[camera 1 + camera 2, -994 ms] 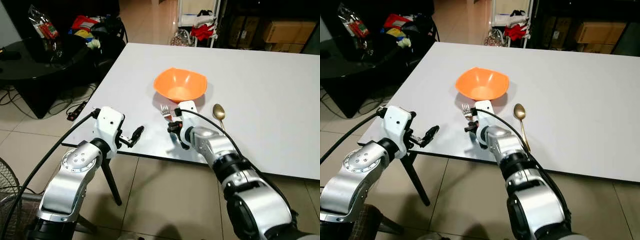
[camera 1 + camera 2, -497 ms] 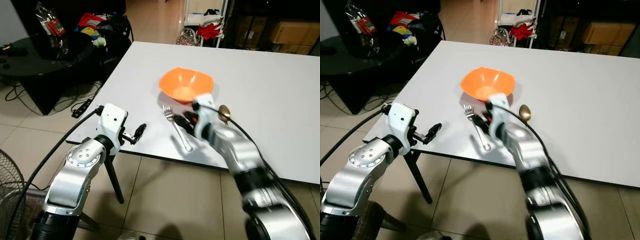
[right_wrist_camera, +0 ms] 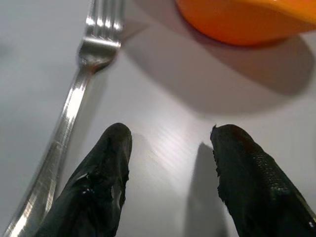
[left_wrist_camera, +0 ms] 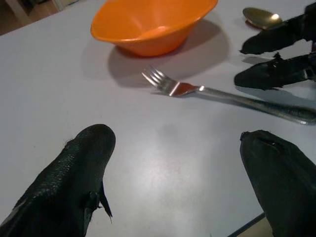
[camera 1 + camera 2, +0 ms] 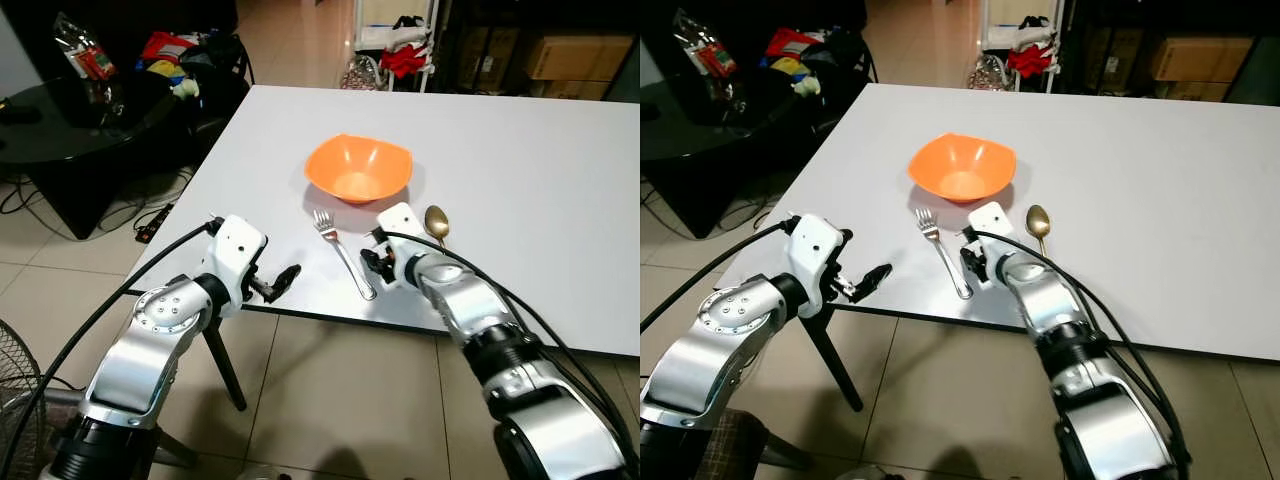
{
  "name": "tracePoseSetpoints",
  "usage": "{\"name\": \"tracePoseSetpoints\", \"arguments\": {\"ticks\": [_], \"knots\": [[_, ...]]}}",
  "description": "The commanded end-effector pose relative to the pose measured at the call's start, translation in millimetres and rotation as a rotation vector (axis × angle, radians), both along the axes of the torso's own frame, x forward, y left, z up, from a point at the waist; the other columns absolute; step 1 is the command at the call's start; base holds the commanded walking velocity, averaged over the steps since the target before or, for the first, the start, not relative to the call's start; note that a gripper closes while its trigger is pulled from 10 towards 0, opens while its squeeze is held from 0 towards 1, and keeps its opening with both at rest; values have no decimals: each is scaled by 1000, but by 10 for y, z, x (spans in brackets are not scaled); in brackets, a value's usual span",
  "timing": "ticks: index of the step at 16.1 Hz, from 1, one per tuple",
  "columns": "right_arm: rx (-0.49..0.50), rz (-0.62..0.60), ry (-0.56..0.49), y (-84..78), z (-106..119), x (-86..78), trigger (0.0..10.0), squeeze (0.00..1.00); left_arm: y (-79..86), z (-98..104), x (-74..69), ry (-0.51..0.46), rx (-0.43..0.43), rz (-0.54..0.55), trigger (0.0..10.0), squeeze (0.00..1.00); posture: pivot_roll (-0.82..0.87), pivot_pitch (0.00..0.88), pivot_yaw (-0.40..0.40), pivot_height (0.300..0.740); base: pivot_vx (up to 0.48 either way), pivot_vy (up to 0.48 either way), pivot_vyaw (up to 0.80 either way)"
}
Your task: Setting the table
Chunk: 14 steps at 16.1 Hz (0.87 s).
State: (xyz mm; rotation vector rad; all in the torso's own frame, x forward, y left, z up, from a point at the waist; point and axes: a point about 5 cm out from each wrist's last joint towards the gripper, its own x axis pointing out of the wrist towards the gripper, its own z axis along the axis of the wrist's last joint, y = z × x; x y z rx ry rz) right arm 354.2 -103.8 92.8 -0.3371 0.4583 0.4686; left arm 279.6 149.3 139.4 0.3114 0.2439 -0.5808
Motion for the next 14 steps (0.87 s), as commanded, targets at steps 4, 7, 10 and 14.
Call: {"name": "tracePoseSetpoints", "arguments": {"ticks": [4,7,10,14], "knots": [[43,105,21,349,10,7,10000,0,74,-10,5,5,24,24,10000,0,62,0,58,740,0,0,0],[68,97,30,466,6,23,10000,0,93,-21,0,5,27,35,10000,0,63,0,54,740,0,0,0],[73,70,19,437,0,45,10000,0,82,-34,43,-2,34,47,10000,0,56,0,57,740,0,0,0],[116,75,-17,224,65,-4,10000,0,-56,-44,181,1,-23,26,10000,1000,33,0,67,740,0,0,0]]}}
